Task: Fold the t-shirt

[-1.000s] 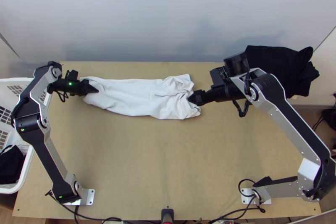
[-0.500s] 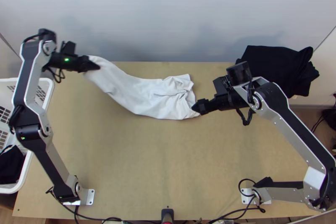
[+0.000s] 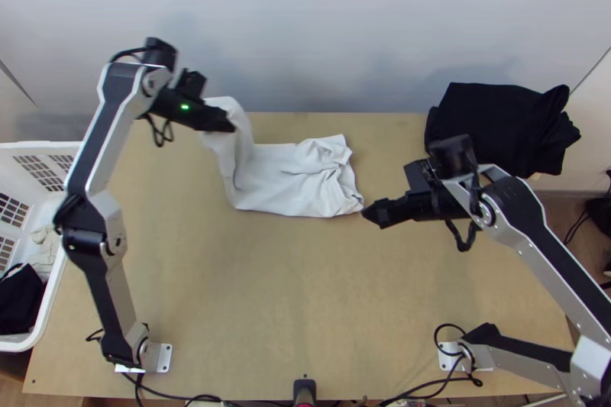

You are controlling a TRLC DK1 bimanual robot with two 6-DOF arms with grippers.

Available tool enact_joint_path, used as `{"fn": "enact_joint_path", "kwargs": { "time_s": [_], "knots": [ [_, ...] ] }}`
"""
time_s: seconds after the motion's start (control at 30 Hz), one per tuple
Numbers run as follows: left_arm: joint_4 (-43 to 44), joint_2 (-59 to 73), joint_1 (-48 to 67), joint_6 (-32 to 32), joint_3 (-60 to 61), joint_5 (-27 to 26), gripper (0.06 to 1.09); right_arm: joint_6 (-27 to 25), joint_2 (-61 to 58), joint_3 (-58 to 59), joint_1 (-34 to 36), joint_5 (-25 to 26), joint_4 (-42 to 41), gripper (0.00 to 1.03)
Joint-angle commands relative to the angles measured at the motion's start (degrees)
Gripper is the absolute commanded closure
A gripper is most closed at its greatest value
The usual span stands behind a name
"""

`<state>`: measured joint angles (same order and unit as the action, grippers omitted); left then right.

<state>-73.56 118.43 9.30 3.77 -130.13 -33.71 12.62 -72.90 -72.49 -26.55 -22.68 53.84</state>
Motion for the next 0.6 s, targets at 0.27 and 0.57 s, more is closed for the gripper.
{"fn": "enact_joint_path", "kwargs": {
  "time_s": [0.27, 0.57],
  "knots": [
    [8.34, 4.79, 16.19, -5.88, -2.15, 8.58, 1.05, 1.7, 8.92, 9.65, 2.9, -0.09, -1.73, 0.03],
    [16.08, 6.55, 21.81, -7.81, -2.5, 9.28, 1.05, 2.67, 10.24, 12.55, 2.9, -0.09, -3.48, 0.03]
  ]
}}
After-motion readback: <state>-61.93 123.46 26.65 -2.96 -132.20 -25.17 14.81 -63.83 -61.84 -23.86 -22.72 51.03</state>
